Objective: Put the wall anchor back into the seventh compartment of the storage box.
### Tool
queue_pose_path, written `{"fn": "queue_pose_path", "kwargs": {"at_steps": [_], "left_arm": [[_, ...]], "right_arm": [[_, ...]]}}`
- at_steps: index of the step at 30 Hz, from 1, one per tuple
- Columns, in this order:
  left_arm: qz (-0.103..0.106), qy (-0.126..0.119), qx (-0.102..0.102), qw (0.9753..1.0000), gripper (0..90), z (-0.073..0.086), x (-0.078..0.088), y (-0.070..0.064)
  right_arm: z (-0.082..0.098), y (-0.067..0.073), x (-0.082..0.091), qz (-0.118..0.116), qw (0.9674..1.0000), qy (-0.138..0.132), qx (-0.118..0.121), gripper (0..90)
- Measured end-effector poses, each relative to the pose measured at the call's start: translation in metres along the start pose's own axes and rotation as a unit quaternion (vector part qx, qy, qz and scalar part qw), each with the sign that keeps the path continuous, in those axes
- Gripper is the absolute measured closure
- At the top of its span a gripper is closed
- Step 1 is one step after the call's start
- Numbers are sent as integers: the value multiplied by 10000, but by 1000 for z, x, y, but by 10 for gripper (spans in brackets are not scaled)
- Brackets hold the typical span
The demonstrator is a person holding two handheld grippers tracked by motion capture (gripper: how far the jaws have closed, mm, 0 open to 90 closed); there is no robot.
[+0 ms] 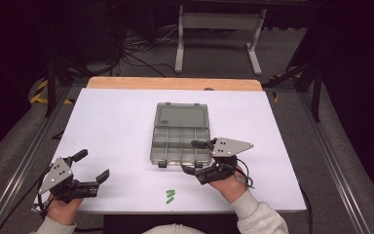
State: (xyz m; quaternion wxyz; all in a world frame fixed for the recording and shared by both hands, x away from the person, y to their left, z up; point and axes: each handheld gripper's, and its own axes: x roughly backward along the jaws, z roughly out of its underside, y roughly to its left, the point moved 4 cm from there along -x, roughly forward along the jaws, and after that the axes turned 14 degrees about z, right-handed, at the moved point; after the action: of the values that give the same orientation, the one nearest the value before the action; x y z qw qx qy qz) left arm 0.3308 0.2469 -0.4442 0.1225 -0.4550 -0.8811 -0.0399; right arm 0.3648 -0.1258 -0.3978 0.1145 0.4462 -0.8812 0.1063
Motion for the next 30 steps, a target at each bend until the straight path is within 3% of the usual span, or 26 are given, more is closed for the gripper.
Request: {"fn": "queue_pose_path", "kwargs": {"at_steps": [6,11,12,15,17,22,23,24,25,27,30], "left_arm": [[3,-26,-49,10000,20,-1,0,-1],[59,4,4,10000,23,-1,-1,0],[59,4,4,10000,23,-1,-1,0],[101,28,26,9999,24,-1,-1,0],[94,33,16,9999,24,-1,0,0],[112,52,13,9999,25,-1,0,0],[112,52,13,9999,25,-1,0,0],[113,43,15,9999,25,-1,0,0],[116,45,13,9999,25,-1,-1,0],[111,59,6,9999,26,-1,0,0],[100,59,-3,9999,25,-1,0,0]], "right_arm": [[-6,6,-7,-105,9992,360,167,215],[-11,8,-18,-224,9926,1132,380,263],[-11,8,-18,-224,9926,1132,380,263],[-16,10,-25,-313,9847,1625,550,262],[-17,10,-26,-312,9838,1667,584,262],[-19,15,-29,-508,9735,2154,576,258],[-19,15,-29,-508,9735,2154,576,258],[-19,17,-31,-527,9685,2368,559,259],[-18,18,-32,-552,9662,2457,560,259],[-17,20,-33,-571,9617,2622,569,262],[-18,23,-34,-612,9574,2744,661,297]]}}
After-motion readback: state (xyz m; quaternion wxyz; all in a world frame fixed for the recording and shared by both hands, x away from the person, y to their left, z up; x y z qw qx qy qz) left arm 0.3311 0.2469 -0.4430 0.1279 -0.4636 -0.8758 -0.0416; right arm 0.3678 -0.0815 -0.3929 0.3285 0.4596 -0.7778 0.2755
